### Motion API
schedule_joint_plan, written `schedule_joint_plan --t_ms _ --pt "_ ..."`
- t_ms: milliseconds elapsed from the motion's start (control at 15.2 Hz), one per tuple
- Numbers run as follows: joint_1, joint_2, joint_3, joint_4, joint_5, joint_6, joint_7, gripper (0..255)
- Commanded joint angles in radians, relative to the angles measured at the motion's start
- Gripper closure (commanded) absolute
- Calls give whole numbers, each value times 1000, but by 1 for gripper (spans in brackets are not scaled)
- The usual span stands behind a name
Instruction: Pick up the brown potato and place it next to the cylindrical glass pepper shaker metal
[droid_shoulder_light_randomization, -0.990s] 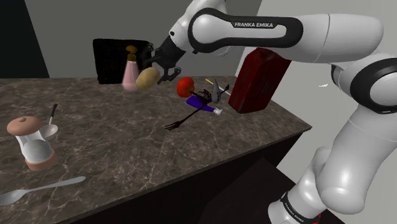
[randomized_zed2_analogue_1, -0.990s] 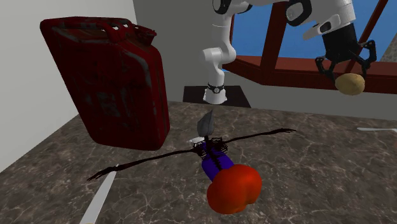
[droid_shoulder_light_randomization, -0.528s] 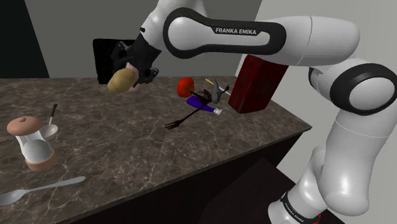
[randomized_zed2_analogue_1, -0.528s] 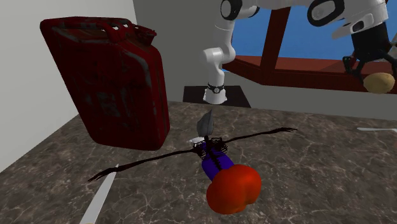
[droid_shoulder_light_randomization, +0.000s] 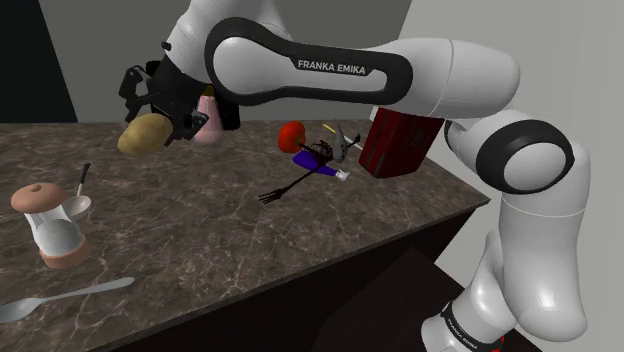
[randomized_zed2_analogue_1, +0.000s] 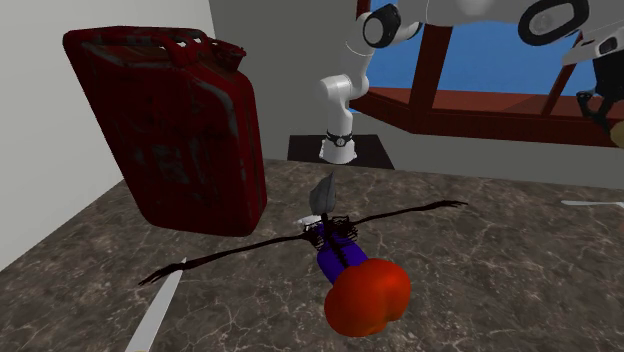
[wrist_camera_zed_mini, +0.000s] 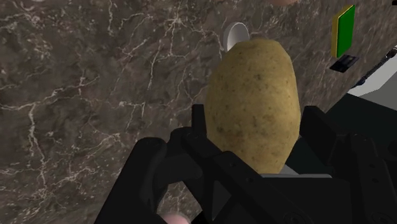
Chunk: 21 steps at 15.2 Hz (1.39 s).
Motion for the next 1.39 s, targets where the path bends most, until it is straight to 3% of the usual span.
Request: schedule_joint_plan --t_ms 0,1320 --pt "3 9 -1 -10 -3 19 3 255" --pt "-5 35 -4 -240 -4 275 -3 255"
